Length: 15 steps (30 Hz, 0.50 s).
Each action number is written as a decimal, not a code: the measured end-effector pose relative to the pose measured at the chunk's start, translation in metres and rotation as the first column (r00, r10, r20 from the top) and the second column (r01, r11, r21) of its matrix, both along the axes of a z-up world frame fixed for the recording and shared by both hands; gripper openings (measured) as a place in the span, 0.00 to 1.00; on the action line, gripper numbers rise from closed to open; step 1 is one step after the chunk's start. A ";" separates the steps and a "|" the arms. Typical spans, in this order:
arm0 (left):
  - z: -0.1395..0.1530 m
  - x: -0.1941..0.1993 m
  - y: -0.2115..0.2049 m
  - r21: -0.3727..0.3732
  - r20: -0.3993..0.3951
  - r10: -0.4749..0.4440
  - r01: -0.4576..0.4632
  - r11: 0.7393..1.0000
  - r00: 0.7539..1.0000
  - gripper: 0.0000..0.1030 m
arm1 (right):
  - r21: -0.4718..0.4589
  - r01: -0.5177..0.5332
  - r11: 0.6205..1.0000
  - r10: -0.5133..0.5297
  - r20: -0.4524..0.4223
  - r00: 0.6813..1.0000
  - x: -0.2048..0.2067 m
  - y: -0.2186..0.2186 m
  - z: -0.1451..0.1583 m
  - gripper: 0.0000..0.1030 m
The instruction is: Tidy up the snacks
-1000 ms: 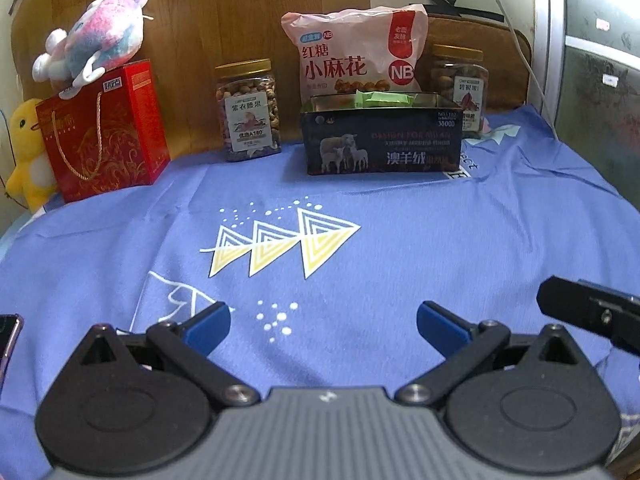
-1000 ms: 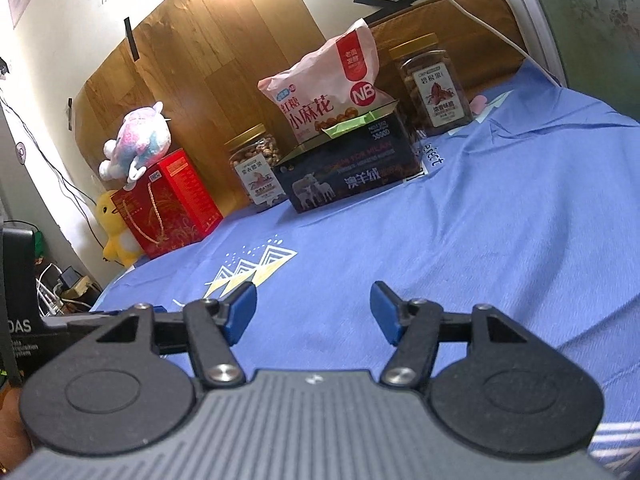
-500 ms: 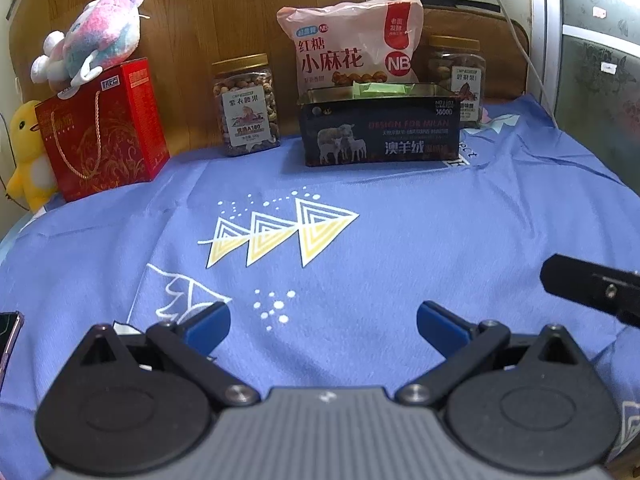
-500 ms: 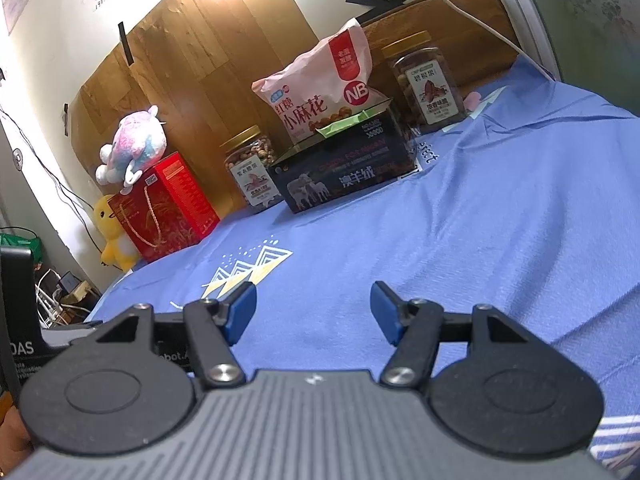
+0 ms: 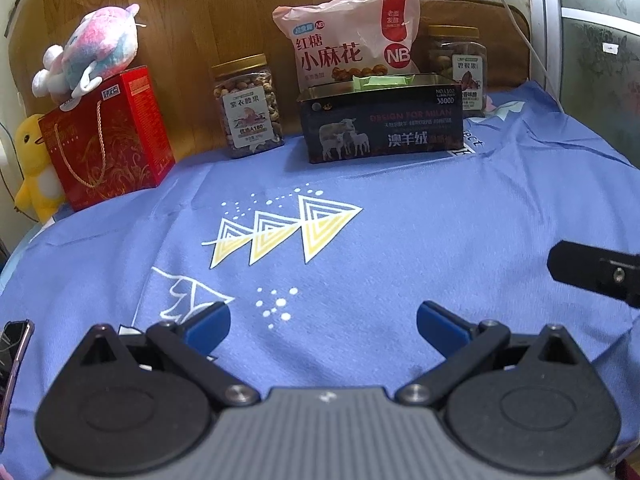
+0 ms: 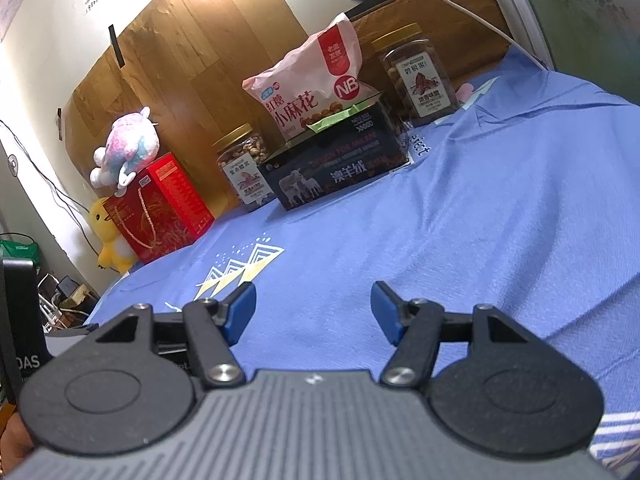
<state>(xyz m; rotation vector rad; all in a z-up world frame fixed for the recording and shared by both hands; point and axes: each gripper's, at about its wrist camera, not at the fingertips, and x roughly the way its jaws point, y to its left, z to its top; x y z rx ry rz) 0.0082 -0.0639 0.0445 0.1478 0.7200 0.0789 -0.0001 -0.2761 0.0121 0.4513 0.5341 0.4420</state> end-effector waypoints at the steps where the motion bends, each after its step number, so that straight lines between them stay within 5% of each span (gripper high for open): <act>1: 0.000 0.000 -0.001 0.005 0.001 0.000 0.000 1.000 1.000 1.00 | 0.001 0.001 1.000 -0.001 0.000 1.000 0.000 0.000 0.000 0.64; 15: -0.003 -0.001 -0.002 0.008 -0.024 -0.007 0.007 1.000 1.000 1.00 | 0.007 0.007 1.000 -0.007 -0.001 1.000 -0.002 -0.002 -0.002 0.65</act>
